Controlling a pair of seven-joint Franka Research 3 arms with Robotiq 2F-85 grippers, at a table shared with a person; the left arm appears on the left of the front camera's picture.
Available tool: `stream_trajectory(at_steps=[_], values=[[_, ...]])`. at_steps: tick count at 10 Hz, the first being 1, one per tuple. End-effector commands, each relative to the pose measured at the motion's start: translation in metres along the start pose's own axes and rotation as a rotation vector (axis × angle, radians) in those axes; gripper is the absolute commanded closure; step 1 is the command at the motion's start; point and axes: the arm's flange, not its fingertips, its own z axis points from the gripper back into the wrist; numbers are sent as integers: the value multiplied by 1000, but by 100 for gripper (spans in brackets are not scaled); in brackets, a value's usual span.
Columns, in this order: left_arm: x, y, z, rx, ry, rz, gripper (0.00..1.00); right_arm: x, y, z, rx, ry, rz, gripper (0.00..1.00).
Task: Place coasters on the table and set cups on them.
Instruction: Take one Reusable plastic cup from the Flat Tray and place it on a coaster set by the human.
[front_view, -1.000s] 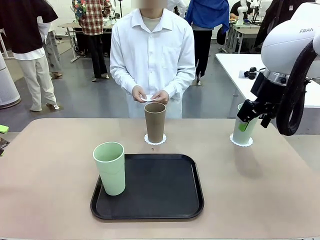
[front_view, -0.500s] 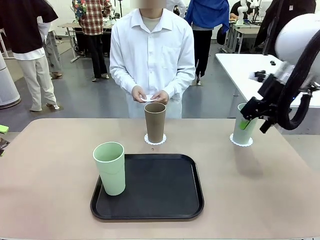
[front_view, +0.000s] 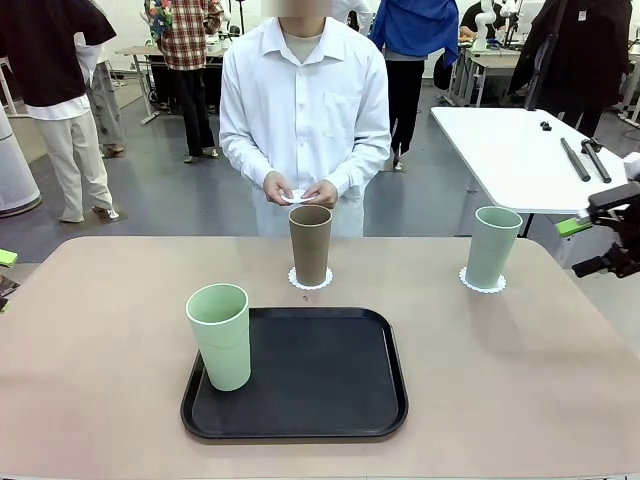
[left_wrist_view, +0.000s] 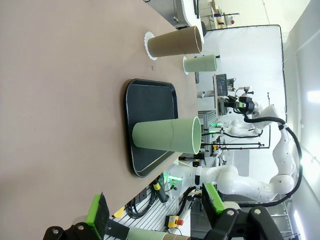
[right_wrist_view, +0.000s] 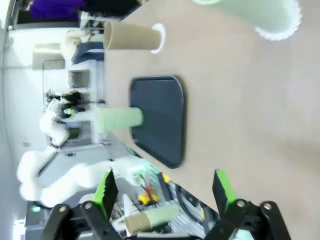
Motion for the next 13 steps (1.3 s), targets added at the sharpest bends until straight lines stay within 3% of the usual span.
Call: stream_trajectory(at_steps=[1, 3, 6, 10, 11, 13], values=[[0, -1, 1, -12, -8, -1, 0, -16, -36, -5, 158, -63, 13, 0], [0, -1, 1, -12, -8, -1, 0, -36, -67, 9, 253, -119, 71, 0], [0, -1, 1, -12, -8, -1, 0, -48, -90, 34, 276, -141, 73, 0], [0, -1, 1, -12, -8, -1, 0, -27, -89, 30, 283, -72, 86, 0], [0, -1, 1, -12, -8, -1, 0, -43, -89, 36, 273, -125, 62, 0], [0, -1, 1, -12, -8, -1, 0, -43, -89, 36, 273, -125, 62, 0]])
